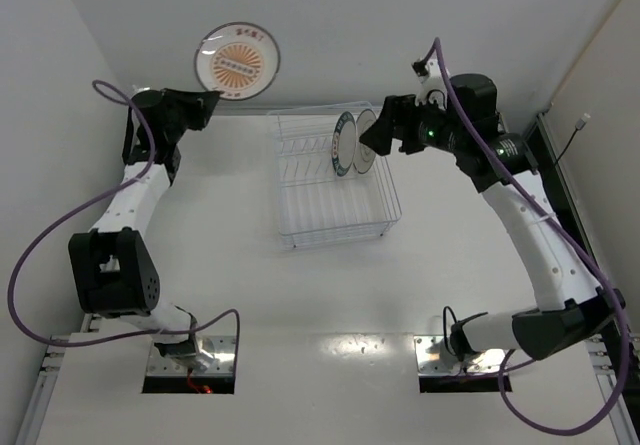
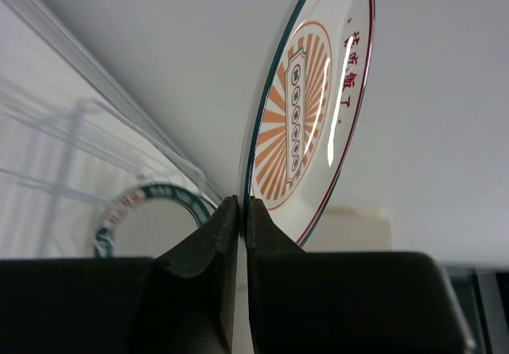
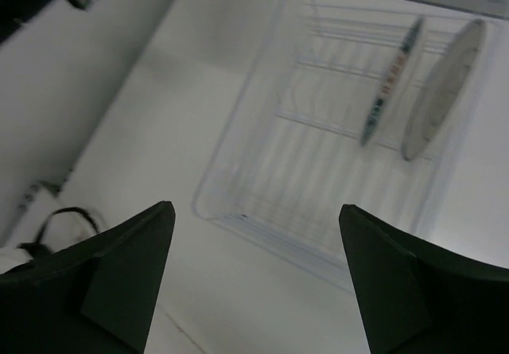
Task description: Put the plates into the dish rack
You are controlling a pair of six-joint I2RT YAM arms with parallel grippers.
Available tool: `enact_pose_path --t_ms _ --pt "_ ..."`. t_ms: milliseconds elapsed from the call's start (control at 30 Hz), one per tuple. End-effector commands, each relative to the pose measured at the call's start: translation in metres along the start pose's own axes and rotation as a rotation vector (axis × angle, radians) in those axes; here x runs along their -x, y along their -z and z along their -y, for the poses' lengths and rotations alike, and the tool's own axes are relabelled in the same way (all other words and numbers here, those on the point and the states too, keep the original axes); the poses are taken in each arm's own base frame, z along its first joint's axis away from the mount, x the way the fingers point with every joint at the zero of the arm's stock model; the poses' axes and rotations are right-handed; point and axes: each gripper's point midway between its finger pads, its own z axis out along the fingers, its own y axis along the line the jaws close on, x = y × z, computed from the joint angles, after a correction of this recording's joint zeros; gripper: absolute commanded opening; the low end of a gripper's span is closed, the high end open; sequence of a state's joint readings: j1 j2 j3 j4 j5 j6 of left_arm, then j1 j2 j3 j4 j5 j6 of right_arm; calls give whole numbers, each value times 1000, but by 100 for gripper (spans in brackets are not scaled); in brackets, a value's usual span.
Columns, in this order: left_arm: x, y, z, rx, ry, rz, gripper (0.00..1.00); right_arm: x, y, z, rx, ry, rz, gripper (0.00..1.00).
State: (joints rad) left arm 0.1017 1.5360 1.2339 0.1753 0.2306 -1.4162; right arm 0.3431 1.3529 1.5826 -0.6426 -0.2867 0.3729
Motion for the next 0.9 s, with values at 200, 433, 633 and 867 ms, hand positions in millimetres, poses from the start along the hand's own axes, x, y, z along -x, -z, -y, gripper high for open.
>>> enact_pose_path --t_ms 200,433,633,867 --pt "-100 22 72 -248 -42 -385 0 61 -40 -81 712 -293 155 83" --pt "-132 36 69 -236 -38 -491 0 56 -97 -44 640 -447 194 84" --pt "-149 49 77 -257 -44 -549 0 46 -125 -26 605 -504 203 76" --pt "-167 66 62 -212 -28 -636 0 37 -141 -12 521 -539 163 0"
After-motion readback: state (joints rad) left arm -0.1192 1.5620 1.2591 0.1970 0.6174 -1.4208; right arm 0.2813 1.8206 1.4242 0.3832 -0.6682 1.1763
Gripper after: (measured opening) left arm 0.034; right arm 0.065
